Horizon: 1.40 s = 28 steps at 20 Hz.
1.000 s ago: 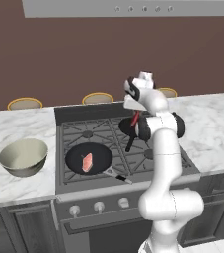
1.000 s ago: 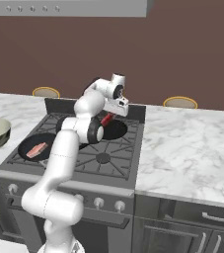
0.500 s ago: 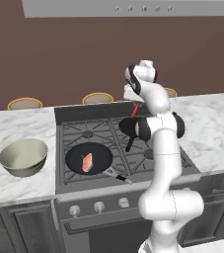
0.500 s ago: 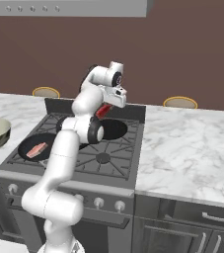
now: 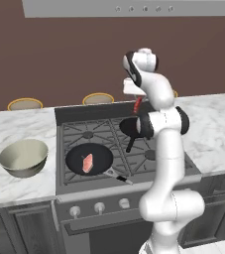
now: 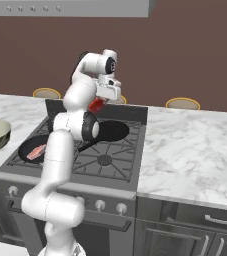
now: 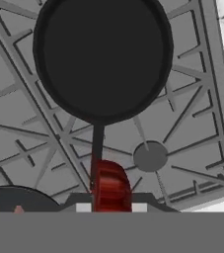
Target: Place one of the steaks on the plate and the other in the bowl. Then place the bowl in the fridge.
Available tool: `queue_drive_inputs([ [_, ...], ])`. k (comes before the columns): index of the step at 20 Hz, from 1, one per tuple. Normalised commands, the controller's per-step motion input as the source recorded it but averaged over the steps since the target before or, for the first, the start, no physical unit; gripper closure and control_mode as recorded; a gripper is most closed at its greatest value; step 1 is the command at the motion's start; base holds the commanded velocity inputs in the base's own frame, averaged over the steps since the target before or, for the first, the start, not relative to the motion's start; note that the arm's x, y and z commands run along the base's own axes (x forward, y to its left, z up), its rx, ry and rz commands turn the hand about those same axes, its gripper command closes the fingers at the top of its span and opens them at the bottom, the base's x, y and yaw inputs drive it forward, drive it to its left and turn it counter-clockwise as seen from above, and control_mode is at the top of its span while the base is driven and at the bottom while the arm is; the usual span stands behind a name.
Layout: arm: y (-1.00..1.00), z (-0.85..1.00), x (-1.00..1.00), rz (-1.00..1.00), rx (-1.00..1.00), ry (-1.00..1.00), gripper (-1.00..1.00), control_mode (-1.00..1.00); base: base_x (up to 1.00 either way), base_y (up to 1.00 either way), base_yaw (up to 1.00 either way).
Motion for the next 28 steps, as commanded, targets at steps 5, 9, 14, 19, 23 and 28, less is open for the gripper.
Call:
queue_drive_inputs([
  [5,0.07,-0.05,-1.00,0.00,-0.02,-0.21,1.00,-1.00,0.00,0.00,0.00],
  [9,0.08,-0.16,-1.00,0.00,-0.04,-0.16,1.00,-1.00,0.00,0.00,0.00],
  [14,0.26,-0.01,-1.00,0.00,-0.12,-0.14,1.00,-1.00,0.00,0.00,0.00],
  [19,0.12,0.08,-1.00,0.00,-0.12,-0.19,1.00,-1.00,0.00,0.00,0.00],
  [23,0.03,0.41,-0.95,-0.02,-0.01,-0.02,1.00,-1.00,0.00,0.00,0.00],
  [28,0.00,0.43,-0.87,-0.01,0.00,-0.01,1.00,-1.00,0.00,0.00,0.00],
])
